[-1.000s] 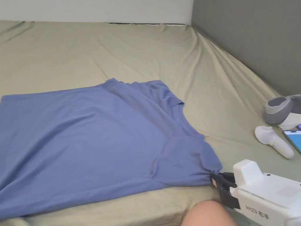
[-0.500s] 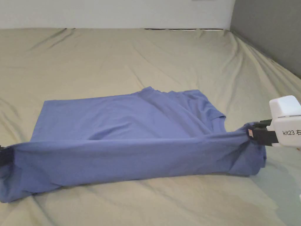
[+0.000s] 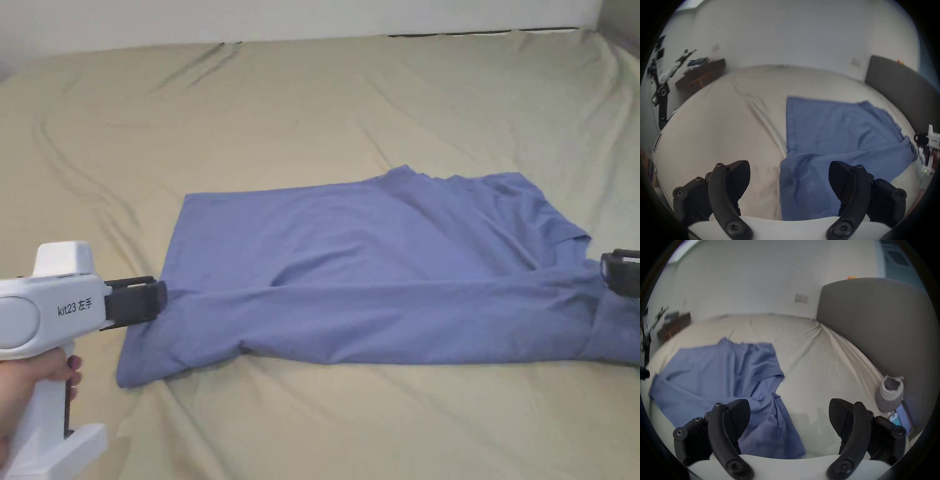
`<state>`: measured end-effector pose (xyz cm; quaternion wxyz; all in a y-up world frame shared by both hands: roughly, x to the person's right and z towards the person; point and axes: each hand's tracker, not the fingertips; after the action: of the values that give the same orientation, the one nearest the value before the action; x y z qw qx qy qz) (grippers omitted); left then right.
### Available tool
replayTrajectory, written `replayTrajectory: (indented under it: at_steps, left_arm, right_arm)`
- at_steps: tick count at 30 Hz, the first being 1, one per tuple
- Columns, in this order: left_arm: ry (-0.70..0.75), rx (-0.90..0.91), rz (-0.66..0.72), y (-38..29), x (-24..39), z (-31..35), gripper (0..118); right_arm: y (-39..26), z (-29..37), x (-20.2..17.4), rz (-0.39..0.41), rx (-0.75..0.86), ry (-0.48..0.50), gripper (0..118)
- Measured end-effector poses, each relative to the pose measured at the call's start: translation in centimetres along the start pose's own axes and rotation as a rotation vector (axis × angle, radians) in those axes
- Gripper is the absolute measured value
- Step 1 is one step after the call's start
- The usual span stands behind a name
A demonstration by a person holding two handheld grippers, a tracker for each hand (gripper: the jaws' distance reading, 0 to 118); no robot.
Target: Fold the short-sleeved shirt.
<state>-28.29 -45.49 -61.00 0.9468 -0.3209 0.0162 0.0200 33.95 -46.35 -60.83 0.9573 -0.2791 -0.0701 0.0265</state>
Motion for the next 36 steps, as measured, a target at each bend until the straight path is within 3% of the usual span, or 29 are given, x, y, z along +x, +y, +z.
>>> replayTrajectory:
  at_steps: [1,2,3,4,5,6,8,9,10,15,17,18,19,21,22,24,25,27,30,31,33,34,35,36]
  left_arm:
    - [-0.001,0.026,-0.005,-0.3,0.1,1.6,85]
    - [-0.008,0.055,-0.025,-0.9,0.4,3.6,61]
    - [-0.017,0.088,-0.044,-1.7,0.4,5.8,38]
    - [-0.02,0.117,-0.055,-2.4,0.7,7.2,25]
    - [-0.022,0.124,-0.083,-3.4,1.2,8.7,25]
    - [-0.024,0.115,-0.088,-4.2,1.4,9.5,0]
    - [-0.047,0.108,-0.072,-6.0,1.5,10.8,0]
    - [-0.086,0.064,-0.072,-6.6,1.7,10.8,0]
    - [-0.082,0.046,-0.057,-7.4,1.8,10.8,0]
    - [-0.057,0.003,0.011,-8.3,1.5,7.2,2]
    - [-0.042,-0.001,0.046,-7.3,1.0,4.6,58]
    - [-0.021,-0.019,0.061,-7.0,0.7,3.4,78]
    - [-0.002,-0.046,0.096,-6.5,0.8,2.2,80]
    - [-0.016,-0.116,0.127,-6.2,0.6,-0.4,60]
    - [0.009,-0.15,0.121,-6.3,0.6,-1.7,32]
    - [0.001,-0.219,0.1,-7.1,1.4,-2.8,23]
    - [0.026,-0.14,0.071,-7.1,2.0,-2.0,6]
    - [-0.043,-0.142,-0.029,-6.7,3.1,-1.1,5]
    - [-0.077,-0.162,-0.046,-6.7,3.4,0.1,5]
    - [-0.069,-0.145,-0.025,-6.5,2.9,0.6,5]
    - [-0.064,-0.103,-0.025,-6.0,2.2,1.5,5]
    - [-0.062,-0.075,-0.025,-5.7,1.8,1.8,5]
    - [-0.06,-0.073,-0.019,-5.5,1.5,2.1,5]
    - [-0.069,-0.072,-0.004,-5.1,1.7,2.7,5]
  right_arm:
    - [-0.3,1.5,0.4,-0.03,0.015,0.02,96]
    - [-0.8,3.4,0.8,-0.049,0.023,0.044,80]
    - [-1.4,5.1,1.0,-0.041,0.025,0.06,48]
    - [-1.9,6.4,1.2,-0.027,0.036,0.075,35]
    - [-2.7,8.1,1.0,0.0,0.071,0.096,35]
    - [-3.4,9.1,0.9,0.039,0.088,0.091,0]
    - [-3.9,11.6,0.5,0.155,0.184,0.049,0]
    - [-4.9,11.8,0.6,0.083,0.077,0.122,0]
    - [-5.0,12.8,0.5,0.13,0.138,0.122,0]
    - [-6.6,13.6,-0.6,0.088,0.061,0.152,0]
    - [-6.4,13.4,-0.9,0.104,0.065,0.146,0]
    - [-6.2,13.4,-0.9,0.103,0.067,0.143,0]
    - [-5.9,13.4,-0.8,0.096,0.068,0.14,0]
    - [-5.8,13.0,-0.8,0.083,0.057,0.139,0]
    - [-5.7,13.0,-0.9,0.084,0.056,0.135,0]
    - [-5.8,12.6,-0.6,0.093,0.051,0.131,0]
    - [-5.8,12.6,-0.6,0.094,0.045,0.135,0]
    - [-5.8,12.4,-0.7,0.095,0.038,0.133,0]
    - [-5.9,11.2,-0.2,0.103,0.021,0.125,0]
    - [-5.7,10.9,-0.3,0.096,0.015,0.133,5]
    - [-5.5,10.1,-0.6,0.071,-0.026,0.184,40]
    - [-5.3,9.5,-1.0,0.074,-0.043,0.175,49]
    - [-5.2,9.0,-1.4,0.076,-0.048,0.176,49]
    - [-5.6,5.8,0.4,0.075,-0.068,0.204,77]
